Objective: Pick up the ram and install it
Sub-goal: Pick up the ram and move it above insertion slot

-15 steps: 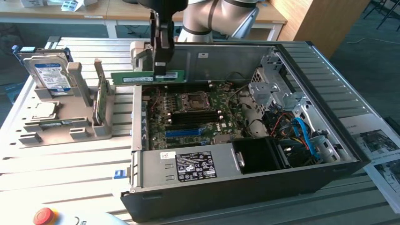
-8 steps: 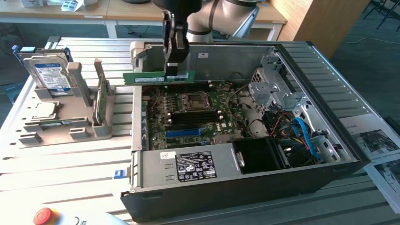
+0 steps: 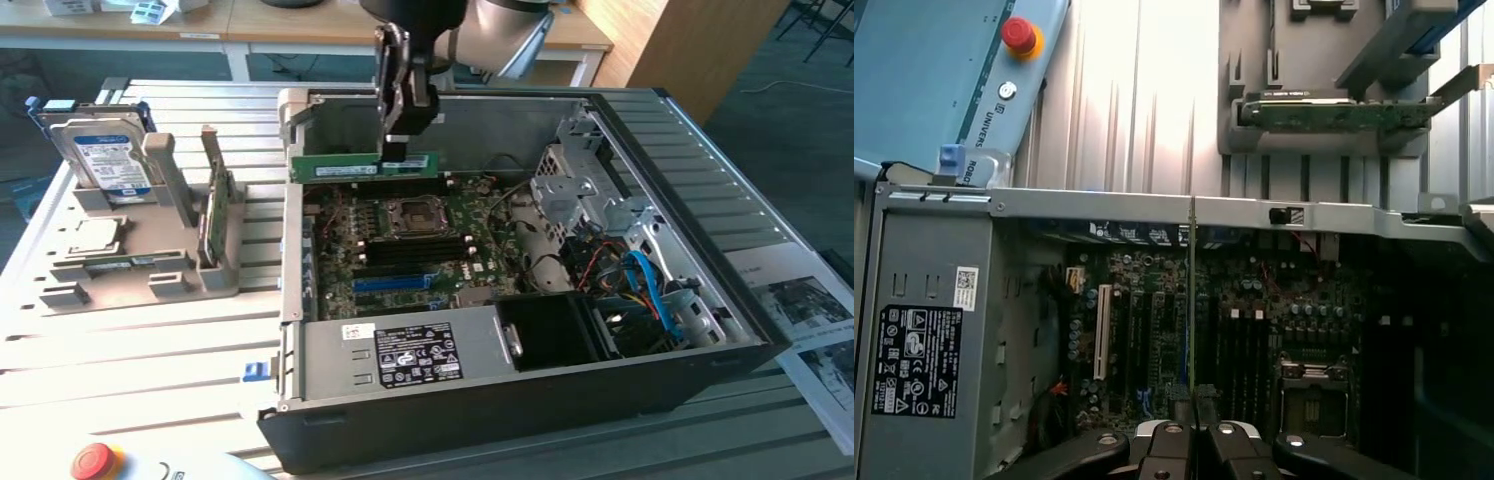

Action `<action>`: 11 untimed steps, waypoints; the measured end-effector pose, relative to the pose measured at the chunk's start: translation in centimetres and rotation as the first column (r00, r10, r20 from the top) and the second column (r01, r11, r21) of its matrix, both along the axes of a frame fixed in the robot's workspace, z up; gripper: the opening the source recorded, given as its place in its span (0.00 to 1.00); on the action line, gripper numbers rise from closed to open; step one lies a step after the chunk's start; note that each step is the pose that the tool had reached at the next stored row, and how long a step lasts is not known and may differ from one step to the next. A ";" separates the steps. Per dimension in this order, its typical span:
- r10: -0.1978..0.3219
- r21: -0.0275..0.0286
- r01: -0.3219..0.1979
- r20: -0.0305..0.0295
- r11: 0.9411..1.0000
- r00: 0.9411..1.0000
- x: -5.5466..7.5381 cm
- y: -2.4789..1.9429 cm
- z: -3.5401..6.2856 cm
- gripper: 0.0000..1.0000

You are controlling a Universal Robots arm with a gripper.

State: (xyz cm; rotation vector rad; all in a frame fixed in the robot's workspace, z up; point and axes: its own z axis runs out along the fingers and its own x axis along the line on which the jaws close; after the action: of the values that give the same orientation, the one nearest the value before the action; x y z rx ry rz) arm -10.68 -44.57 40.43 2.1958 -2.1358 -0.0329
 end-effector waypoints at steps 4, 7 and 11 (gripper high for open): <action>0.000 0.000 0.000 -0.001 1.000 1.000 1.2 -0.08 0.00 0.12; 0.000 0.000 0.000 -0.001 1.000 1.000 2.1 -0.14 0.00 0.12; 0.001 0.000 -0.001 -0.002 1.000 1.000 3.4 -0.22 0.00 0.12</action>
State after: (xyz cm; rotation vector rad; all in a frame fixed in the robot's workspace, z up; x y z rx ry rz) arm -7.33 -44.79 40.44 2.1955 -2.1337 -0.0354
